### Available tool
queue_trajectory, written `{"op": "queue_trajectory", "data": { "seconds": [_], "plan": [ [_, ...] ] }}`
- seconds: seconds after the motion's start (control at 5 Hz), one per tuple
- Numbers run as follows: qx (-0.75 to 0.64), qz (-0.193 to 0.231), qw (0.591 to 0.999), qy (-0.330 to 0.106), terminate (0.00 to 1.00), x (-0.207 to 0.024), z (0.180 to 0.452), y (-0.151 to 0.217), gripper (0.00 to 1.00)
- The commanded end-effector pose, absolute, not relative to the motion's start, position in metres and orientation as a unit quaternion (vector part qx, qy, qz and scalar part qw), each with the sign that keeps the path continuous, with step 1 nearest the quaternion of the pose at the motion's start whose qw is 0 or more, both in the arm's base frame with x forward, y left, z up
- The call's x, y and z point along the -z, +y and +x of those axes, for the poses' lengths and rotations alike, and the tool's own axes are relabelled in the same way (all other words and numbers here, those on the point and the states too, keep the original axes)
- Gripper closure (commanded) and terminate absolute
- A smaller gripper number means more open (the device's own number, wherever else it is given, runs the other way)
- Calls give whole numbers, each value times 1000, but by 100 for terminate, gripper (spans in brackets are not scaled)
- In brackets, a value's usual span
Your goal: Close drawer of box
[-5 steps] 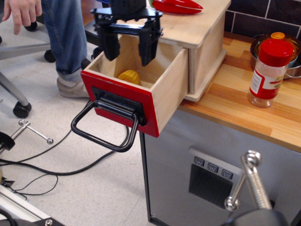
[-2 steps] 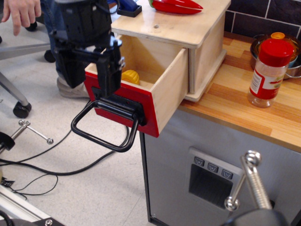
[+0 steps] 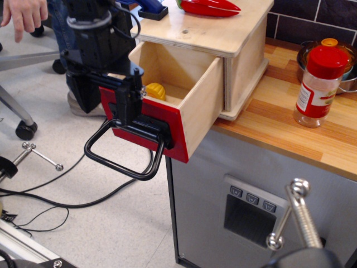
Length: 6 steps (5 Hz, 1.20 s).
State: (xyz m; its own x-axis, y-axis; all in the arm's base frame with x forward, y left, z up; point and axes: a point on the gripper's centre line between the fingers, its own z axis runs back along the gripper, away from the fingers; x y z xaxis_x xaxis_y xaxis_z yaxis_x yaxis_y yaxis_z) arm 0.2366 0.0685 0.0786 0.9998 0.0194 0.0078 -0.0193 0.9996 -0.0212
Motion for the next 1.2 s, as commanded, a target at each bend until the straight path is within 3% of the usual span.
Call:
{"op": "queue_trajectory", "data": {
  "seconds": [0.0, 0.4, 0.8, 1.0],
  "plan": [
    [-3, 1, 999, -34, 0, -83, 272, 69, 0],
    [-20, 2, 997, -72, 0, -91, 337, 69, 0],
    [-33, 5, 996, -82, 0, -91, 367, 65, 0],
    [-33, -5, 996, -81, 100, -97, 365, 64, 0]
  ]
}}
